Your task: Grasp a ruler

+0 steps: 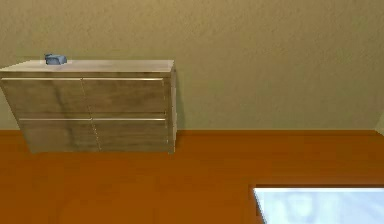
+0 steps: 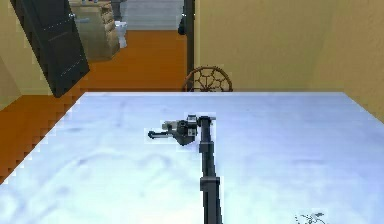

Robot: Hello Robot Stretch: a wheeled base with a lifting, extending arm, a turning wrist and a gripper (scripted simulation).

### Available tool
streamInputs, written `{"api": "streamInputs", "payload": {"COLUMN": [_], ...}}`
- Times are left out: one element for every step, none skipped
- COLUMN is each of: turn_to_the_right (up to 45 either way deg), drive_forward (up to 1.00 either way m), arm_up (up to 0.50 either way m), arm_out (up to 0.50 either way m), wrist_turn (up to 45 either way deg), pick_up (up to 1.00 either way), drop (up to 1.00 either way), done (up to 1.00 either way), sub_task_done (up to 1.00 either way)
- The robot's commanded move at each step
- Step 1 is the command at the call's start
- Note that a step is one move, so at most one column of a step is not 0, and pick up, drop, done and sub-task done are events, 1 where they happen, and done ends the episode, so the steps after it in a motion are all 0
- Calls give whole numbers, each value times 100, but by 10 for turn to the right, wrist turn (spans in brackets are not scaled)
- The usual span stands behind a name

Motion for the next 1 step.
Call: {"api": "streamInputs", "payload": {"turn_to_the_right": [0], "drive_forward": [0], "arm_up": [10], "arm_out": [0], "wrist_turn": [0], "pick_up": [0], "drop": [0], "done": [0], "sub_task_done": [0]}}
